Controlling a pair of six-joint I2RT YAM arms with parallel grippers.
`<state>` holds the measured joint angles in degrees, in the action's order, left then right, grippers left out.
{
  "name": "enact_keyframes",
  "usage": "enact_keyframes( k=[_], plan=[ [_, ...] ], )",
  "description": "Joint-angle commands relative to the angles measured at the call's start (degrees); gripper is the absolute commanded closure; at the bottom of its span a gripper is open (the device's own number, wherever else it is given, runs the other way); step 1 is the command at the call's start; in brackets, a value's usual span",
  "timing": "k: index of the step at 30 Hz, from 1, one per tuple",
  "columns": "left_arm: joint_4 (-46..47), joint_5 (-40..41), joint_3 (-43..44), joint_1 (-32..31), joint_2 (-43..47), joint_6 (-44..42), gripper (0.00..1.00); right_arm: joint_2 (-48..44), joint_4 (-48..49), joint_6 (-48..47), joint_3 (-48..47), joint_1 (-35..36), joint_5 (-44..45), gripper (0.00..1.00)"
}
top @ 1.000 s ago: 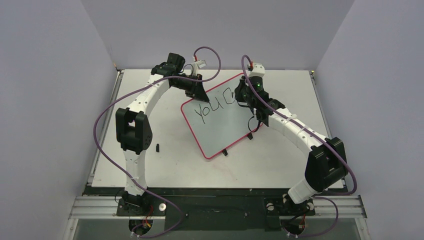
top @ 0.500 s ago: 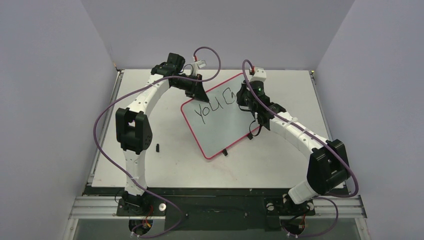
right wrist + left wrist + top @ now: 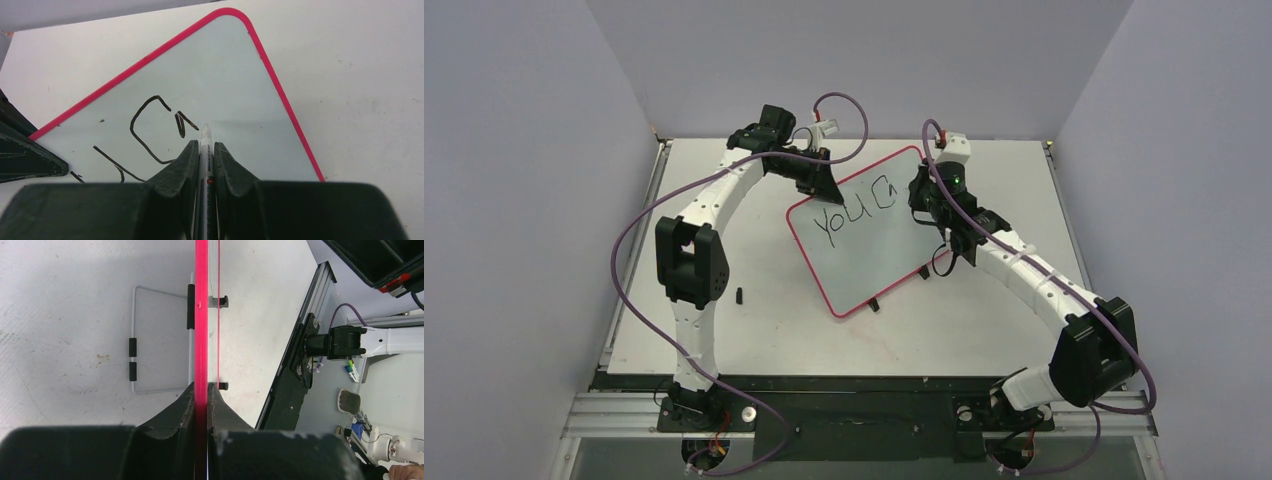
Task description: Write a sentence on the whiteboard
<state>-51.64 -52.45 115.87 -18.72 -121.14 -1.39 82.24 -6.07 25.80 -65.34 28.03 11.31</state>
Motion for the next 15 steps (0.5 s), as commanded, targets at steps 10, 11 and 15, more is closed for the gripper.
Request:
enact_keyframes(
  k=[10, 11, 15],
  plan=[
    [0.05, 2.07, 1.97, -0.86, 3.16, -4.2, 1.0, 3.18, 3.57, -0.84, -6.72, -1.22, -1.74, 1.0],
    [0.05, 2.08, 1.98, -0.87, 3.18, -4.22, 1.0, 3.54, 3.73, -0.78, -7.36, -1.22, -1.93, 1.0],
    [0.05, 2.03, 2.06, -0.88, 3.14, -4.24, 1.0, 5.26, 3.97, -0.4, -8.61, -1.23, -2.4, 1.0]
  ],
)
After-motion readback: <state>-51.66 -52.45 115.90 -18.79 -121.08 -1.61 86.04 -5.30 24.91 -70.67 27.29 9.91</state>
